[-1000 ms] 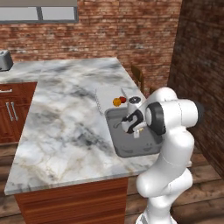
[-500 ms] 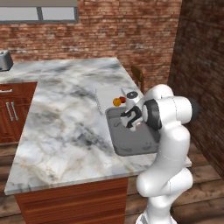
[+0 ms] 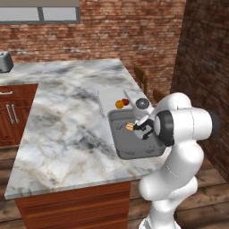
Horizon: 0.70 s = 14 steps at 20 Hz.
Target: Place the cold items (orange and bell pepper) from the fridge in one tupperware on the dining counter. Place the warm items (hot dog and kebab skewer) in the stove area in another tupperware.
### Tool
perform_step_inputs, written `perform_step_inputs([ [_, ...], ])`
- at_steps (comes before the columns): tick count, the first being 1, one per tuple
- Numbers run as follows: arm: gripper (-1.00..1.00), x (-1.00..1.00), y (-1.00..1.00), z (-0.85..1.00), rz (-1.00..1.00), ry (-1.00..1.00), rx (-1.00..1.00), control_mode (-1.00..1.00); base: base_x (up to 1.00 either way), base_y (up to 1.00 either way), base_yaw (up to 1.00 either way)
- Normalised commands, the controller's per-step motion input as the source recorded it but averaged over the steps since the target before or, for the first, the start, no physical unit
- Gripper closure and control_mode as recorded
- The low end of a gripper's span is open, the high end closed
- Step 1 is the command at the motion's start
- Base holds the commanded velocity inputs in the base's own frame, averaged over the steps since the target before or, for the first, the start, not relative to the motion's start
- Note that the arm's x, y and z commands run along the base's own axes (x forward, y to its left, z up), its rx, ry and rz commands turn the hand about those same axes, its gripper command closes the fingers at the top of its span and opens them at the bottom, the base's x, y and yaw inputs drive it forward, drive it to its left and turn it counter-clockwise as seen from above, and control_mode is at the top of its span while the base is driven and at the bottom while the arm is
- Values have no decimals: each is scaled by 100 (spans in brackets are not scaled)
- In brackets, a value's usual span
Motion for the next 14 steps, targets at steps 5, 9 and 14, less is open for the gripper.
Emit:
perform_step_inputs([
  [5,-100,-33,-20,100,-3,-4,20,-100,0,0,0],
  [9,-100,-97,-21,100,0,3,9,-100,0,0,0],
  [14,-100,-87,-26,100,0,1,5,-100,0,0,0],
])
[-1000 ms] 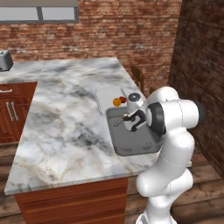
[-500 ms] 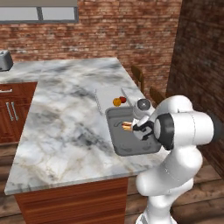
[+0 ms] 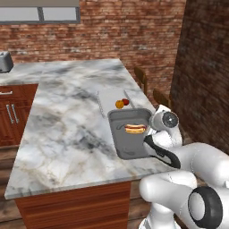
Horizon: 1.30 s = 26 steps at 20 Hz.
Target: Place the cold items (orange and bell pepper) from the fridge in one tupperware on the dining counter. Place the warm items (hot dog and kebab skewer) in the stove area in another tupperware.
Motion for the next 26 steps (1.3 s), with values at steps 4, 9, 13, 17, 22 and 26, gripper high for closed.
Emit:
perform_step_inputs([
  [4,-100,-52,-22,100,2,-6,9,-100,0,0,0],
  [9,-100,-82,-3,98,-1,-6,20,-100,0,0,0],
  [13,-100,-100,0,51,-8,29,-4,-100,0,0,0],
  [17,-100,-100,0,1,-14,47,-16,-100,0,0,0],
  [22,-100,-96,0,-20,-11,34,-7,-100,0,0,0],
  [26,-100,-65,0,-29,-3,15,0,-100,0,0,0],
])
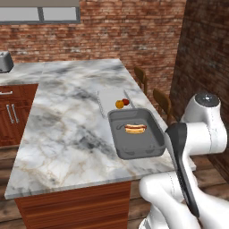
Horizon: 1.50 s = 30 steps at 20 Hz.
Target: Place the cold items (orange and bell pepper) from the fridge in one tupperware on the dining counter. Place the warm items (hot dog and kebab skewer) in the stove area in another tupperware.
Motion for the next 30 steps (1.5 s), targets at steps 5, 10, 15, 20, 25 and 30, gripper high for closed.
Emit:
perform_step_inputs([
  [5,-100,-28,0,-11,0,0,0,-100,0,0,0],
  [10,-100,-1,0,-1,0,-1,2,-100,0,0,0],
  [15,-100,-7,1,-1,0,0,0,100,-23,19,0],
  [20,-100,0,0,0,0,0,0,100,-14,79,0],
  [25,-100,0,0,0,0,0,0,100,-2,100,0],
  [30,-100,0,0,0,0,0,0,100,-4,100,0],
])
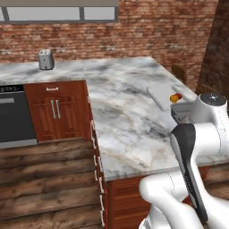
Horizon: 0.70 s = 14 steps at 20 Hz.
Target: Place the cold items (orange and bell pepper) from the fridge in one tupperware on the dining counter. Place the warm items (hot dog and kebab skewer) in the stove area in another tupperware.
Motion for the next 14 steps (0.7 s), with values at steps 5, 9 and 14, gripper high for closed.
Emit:
perform_step_inputs([
  [5,-100,0,0,0,0,0,0,100,-18,100,0],
  [9,-100,0,0,0,0,0,0,100,-19,100,0],
  [14,-100,0,0,0,0,0,0,100,-2,85,1],
])
